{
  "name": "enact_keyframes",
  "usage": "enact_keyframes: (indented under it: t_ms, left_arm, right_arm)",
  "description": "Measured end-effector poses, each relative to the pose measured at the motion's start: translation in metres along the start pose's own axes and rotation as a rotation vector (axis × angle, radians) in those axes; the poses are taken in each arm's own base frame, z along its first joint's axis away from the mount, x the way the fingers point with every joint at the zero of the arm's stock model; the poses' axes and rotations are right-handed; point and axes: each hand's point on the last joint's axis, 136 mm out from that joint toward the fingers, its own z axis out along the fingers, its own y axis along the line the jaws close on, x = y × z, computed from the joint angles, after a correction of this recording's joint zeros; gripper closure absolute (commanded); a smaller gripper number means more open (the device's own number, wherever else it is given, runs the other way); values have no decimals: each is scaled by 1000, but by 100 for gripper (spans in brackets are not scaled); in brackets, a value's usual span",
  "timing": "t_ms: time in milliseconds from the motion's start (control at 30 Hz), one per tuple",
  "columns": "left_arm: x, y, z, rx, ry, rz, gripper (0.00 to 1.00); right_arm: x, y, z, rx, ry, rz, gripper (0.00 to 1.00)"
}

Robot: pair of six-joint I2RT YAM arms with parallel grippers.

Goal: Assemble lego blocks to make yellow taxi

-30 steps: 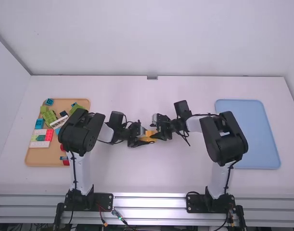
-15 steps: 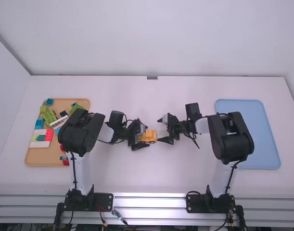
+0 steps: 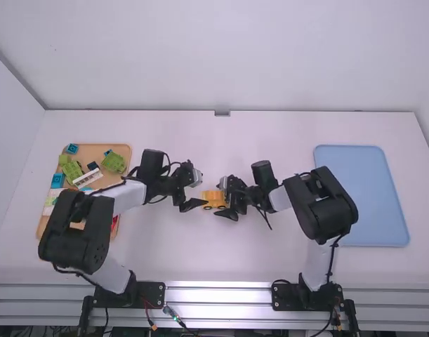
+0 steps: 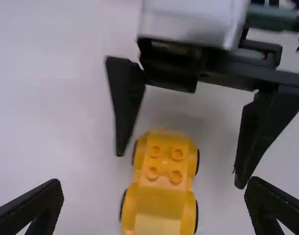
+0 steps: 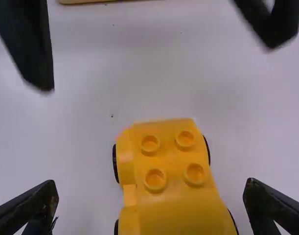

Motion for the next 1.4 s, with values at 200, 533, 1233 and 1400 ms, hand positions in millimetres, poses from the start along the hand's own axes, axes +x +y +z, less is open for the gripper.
enact_keyframes:
  t_ms: [200, 533, 1233, 1400]
  left_arm:
    - [2, 11, -28, -50, -13, -2, 1]
    - [3, 14, -33, -56, -26, 3, 1]
    - [3, 13, -32, -53, -25, 3, 1]
    - [-1, 15, -28, -63, -22, 37, 1]
  right_arm:
    - [3, -13, 11, -5, -3, -7, 1]
    - [8, -2, 31, -9, 65, -30, 12]
    - [21, -19, 3, 56, 190, 129, 58]
    - [9, -58, -70, 272, 272, 160, 59]
